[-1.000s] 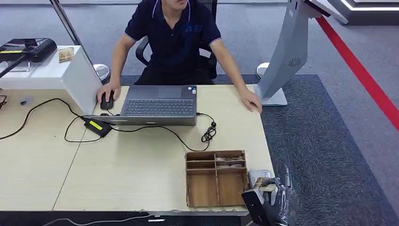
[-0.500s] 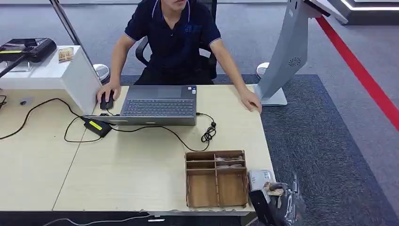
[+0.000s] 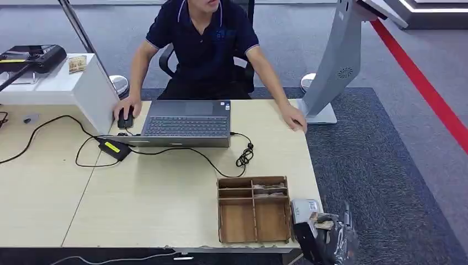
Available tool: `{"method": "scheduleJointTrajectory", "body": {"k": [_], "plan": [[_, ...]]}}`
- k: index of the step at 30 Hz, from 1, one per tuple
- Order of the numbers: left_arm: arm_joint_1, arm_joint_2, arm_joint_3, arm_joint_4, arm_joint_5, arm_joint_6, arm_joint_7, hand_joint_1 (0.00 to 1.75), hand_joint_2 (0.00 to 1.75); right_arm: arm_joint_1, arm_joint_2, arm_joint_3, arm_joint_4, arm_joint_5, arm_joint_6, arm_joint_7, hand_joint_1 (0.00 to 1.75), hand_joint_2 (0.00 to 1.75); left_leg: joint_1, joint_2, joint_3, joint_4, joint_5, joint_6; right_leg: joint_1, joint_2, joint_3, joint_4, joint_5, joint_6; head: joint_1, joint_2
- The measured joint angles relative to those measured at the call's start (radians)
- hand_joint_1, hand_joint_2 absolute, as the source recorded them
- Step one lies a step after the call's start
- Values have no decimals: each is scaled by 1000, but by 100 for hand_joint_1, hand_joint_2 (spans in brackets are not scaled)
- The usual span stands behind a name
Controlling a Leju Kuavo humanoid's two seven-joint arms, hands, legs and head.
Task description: Pass the card to the sensor for recognition and then transmit it.
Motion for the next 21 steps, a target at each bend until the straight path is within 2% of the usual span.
{"method": "scheduleJointTrajectory", "body": {"k": [6, 12, 21], "plan": [[0, 1, 0, 0, 1, 0, 0, 0, 0, -3, 17, -10, -37, -19, 0, -9, 175, 175, 0, 0, 0, 0, 0, 0, 0, 0, 0, 0, 0, 0, 0, 0], [0, 2, 0, 0, 0, 0, 0, 0, 0, -8, 30, -9, -144, -27, 0, 6, 175, 175, 0, 0, 0, 0, 0, 0, 0, 0, 0, 0, 0, 0, 0, 0], [0, 2, 0, 0, -8, -1, -1, 0, 0, -13, 37, 47, -322, -12, 0, 22, 175, 175, 0, 0, 0, 0, 0, 0, 0, 0, 0, 1, 0, 0, 0, 0]]}}
